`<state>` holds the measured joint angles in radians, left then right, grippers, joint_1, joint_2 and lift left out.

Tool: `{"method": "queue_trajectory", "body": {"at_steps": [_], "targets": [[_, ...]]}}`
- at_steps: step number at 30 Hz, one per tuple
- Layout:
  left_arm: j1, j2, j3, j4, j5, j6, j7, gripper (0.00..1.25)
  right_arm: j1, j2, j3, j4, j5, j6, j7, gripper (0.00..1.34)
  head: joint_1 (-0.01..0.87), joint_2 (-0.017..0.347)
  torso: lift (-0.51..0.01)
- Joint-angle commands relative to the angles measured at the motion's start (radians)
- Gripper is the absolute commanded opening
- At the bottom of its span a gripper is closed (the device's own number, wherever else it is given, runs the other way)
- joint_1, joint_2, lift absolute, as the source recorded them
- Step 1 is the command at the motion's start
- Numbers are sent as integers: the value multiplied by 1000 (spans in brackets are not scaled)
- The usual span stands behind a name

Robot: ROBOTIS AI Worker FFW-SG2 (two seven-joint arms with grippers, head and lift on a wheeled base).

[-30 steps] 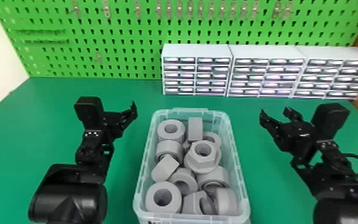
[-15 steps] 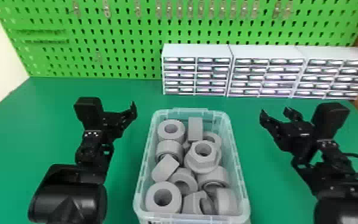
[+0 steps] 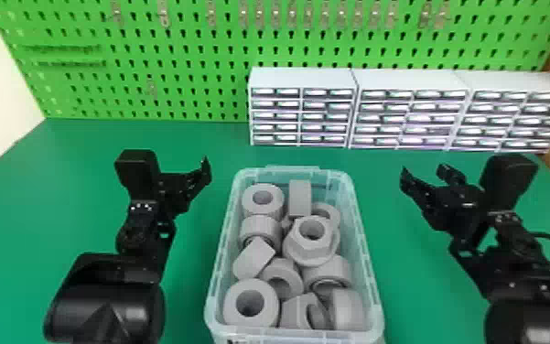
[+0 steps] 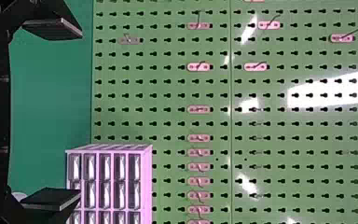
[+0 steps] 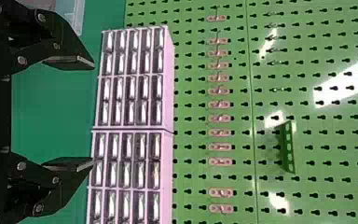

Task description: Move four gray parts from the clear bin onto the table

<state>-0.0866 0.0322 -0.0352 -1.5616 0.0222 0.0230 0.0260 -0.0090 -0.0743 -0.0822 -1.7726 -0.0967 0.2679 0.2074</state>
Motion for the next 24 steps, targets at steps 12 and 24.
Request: {"method": "queue_trajectory", "body": {"at_steps": [12, 24], "targets": [[4, 0, -2, 2, -4, 0, 0, 1155, -71, -48, -5, -108, -14, 246, 1, 812, 693, 72, -52], [2, 0, -5, 2, -2, 0, 0, 1155, -190, -78, 27, -245, 25, 639, 1, 812, 693, 72, -52]]}}
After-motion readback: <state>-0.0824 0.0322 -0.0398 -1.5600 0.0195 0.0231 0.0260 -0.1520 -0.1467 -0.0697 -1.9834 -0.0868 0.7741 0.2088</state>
